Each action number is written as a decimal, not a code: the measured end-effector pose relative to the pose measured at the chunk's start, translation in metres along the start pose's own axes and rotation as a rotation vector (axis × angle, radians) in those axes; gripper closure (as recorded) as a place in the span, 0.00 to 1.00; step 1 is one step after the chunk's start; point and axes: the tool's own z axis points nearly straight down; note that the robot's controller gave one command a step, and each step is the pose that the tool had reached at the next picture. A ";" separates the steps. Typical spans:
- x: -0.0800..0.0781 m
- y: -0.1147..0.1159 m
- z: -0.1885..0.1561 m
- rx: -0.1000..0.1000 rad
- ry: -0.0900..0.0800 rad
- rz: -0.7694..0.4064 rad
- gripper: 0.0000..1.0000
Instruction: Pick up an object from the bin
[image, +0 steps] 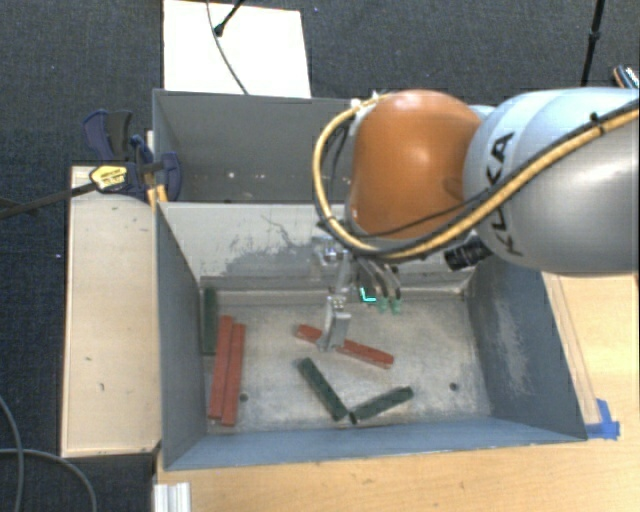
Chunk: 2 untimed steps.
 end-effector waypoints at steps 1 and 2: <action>-0.017 -0.033 0.167 0.001 0.000 -0.152 0.00; -0.011 -0.068 0.163 0.001 -0.004 -0.153 0.00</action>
Offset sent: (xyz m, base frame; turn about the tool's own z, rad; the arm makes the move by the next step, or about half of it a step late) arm 0.0172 -0.0315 -0.1634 -0.1531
